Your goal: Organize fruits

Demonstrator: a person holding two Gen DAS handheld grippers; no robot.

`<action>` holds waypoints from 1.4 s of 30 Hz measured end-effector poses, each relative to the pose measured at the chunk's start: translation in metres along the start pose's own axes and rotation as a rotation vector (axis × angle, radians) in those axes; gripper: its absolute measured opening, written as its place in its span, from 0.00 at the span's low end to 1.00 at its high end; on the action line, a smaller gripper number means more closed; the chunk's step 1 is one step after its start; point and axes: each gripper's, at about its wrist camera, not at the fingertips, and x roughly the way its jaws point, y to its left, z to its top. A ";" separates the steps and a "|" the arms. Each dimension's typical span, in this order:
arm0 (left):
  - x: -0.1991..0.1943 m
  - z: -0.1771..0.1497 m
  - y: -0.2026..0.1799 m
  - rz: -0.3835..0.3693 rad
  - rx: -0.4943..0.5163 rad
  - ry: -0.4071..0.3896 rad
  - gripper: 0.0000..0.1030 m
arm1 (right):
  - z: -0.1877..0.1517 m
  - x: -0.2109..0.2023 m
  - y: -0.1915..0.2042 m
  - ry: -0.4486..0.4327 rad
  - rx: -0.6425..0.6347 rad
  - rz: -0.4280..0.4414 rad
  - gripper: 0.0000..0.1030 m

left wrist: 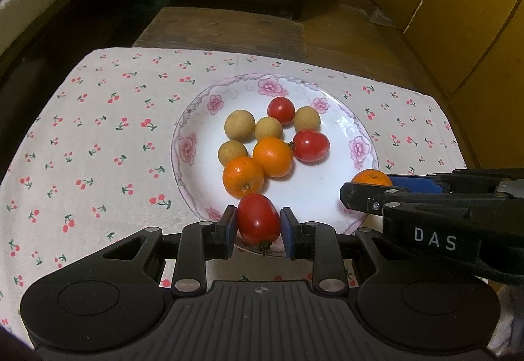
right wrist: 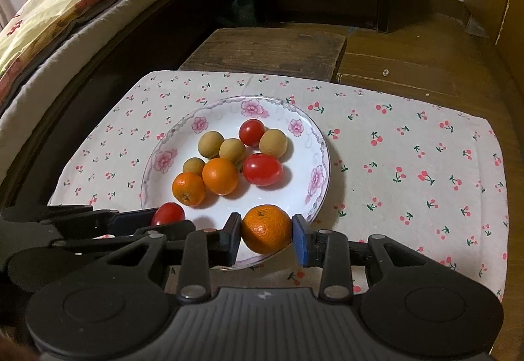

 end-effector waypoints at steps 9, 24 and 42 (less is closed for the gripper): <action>-0.003 0.001 -0.001 0.005 0.004 -0.013 0.37 | 0.000 0.000 -0.002 -0.009 0.015 0.000 0.35; -0.018 -0.003 -0.001 0.005 0.005 -0.048 0.48 | -0.001 -0.012 -0.003 -0.041 0.038 -0.009 0.35; -0.054 -0.040 -0.003 0.097 0.029 -0.113 0.79 | -0.048 -0.049 0.013 -0.041 0.037 -0.043 0.41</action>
